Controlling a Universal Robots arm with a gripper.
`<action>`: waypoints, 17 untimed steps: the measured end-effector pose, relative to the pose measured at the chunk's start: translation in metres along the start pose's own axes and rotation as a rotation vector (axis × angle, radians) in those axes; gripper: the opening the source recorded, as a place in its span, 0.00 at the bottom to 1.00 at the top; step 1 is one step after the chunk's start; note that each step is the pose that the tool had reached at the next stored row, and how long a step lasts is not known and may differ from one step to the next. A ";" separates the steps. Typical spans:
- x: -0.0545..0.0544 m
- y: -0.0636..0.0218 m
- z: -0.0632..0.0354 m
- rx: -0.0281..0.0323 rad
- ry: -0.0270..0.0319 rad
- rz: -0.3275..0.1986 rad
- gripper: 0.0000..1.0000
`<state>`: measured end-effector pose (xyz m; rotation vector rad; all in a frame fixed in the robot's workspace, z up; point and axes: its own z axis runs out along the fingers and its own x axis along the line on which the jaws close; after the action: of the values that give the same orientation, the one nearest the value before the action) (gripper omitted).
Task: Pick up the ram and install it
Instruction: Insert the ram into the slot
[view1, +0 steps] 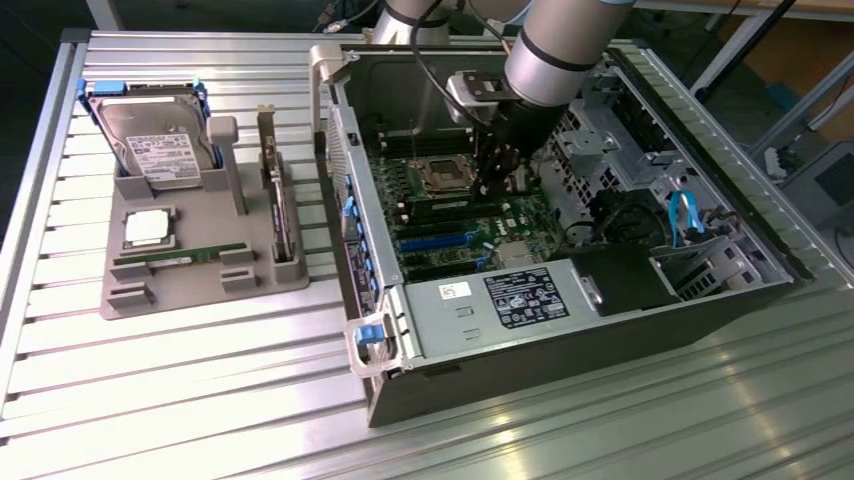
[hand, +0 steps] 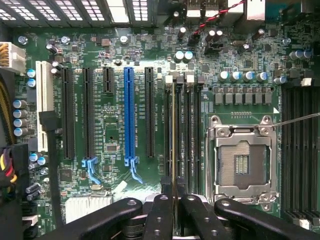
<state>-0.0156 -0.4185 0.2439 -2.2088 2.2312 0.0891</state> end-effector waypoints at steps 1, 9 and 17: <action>0.000 0.0000 0.0000 0.0000 0.0001 0.000 0.13; 0.000 -0.0001 0.0040 -0.0001 0.0002 0.000 0.13; 0.000 -0.0001 0.0040 -0.0016 0.0002 0.000 0.13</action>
<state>-0.0157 -0.4185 0.2399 -2.2096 2.2321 0.0907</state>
